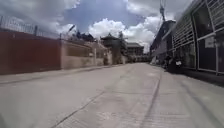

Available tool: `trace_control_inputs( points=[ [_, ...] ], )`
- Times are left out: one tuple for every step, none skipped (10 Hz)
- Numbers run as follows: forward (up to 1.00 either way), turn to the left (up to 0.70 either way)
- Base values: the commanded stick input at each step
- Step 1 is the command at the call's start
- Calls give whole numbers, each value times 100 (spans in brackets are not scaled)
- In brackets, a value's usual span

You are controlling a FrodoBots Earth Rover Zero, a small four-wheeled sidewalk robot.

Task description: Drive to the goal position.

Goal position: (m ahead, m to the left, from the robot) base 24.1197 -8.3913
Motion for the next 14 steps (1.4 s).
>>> trace_control_inputs(
  points=[
    [70,0],
    [70,0],
    [70,0],
    [70,-1],
    [70,-34],
    [70,-35],
    [70,-35],
    [70,-35],
    [70,-35],
    [70,-35],
    [70,-35],
    [70,-35],
    [70,-35],
    [70,-35]
  ],
)
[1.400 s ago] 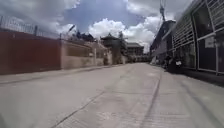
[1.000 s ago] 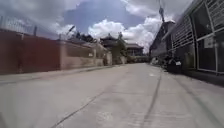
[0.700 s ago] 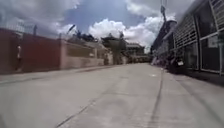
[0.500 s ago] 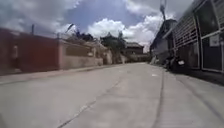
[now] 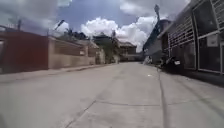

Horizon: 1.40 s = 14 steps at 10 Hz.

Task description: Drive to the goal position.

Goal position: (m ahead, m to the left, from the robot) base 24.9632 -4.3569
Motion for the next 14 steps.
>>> trace_control_inputs(
  points=[
    [70,-35],
    [70,-35],
    [70,-35],
    [70,-35],
    [82,-34],
    [85,-34],
    [85,-34],
    [95,-38],
    [100,-39],
    [100,-27],
    [100,-12],
    [100,-3],
    [100,-1],
    [100,0]
  ],
)
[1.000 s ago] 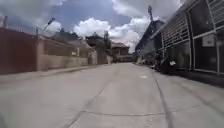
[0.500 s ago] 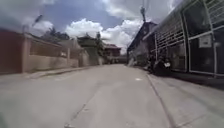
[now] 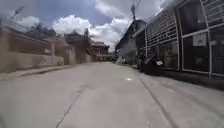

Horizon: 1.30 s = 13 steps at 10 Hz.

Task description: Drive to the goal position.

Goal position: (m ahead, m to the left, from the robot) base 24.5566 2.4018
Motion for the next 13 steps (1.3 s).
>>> trace_control_inputs(
  points=[
    [100,0],
    [100,0],
    [100,0],
    [100,0],
    [100,0],
    [100,0],
    [100,0],
    [100,0],
    [100,0],
    [100,0],
    [100,0],
    [100,-1],
    [100,-18]
  ],
)
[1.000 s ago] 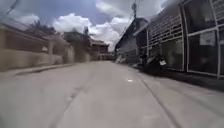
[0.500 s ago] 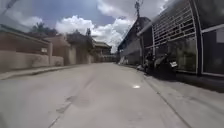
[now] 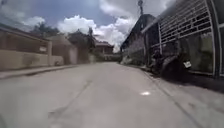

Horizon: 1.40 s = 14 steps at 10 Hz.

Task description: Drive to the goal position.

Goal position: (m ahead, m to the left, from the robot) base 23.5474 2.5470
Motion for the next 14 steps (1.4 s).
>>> trace_control_inputs(
  points=[
    [100,-40],
    [100,-40],
    [100,-40],
    [100,-40],
    [100,-30],
    [100,0],
    [100,0],
    [100,0],
    [100,0],
    [100,0],
    [100,0],
    [100,0],
    [100,0],
    [100,0]
  ],
)
